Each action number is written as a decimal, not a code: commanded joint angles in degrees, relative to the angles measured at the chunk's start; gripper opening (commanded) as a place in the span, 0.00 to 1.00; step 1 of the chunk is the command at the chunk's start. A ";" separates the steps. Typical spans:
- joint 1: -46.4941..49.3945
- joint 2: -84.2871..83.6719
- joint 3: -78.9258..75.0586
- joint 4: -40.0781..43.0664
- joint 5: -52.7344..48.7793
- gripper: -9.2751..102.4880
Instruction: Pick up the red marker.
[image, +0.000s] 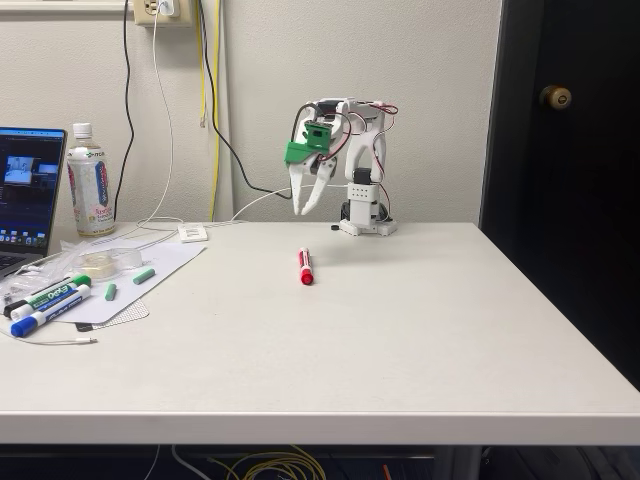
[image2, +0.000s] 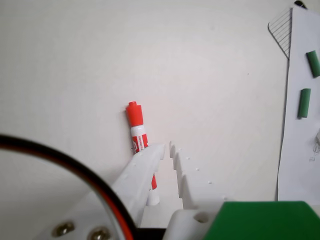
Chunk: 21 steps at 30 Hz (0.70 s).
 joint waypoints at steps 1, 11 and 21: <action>-0.09 -1.32 -2.29 -2.02 -0.09 0.08; 0.26 -7.56 -0.88 -7.56 1.41 0.09; 0.18 -12.04 -0.79 -4.13 3.43 0.08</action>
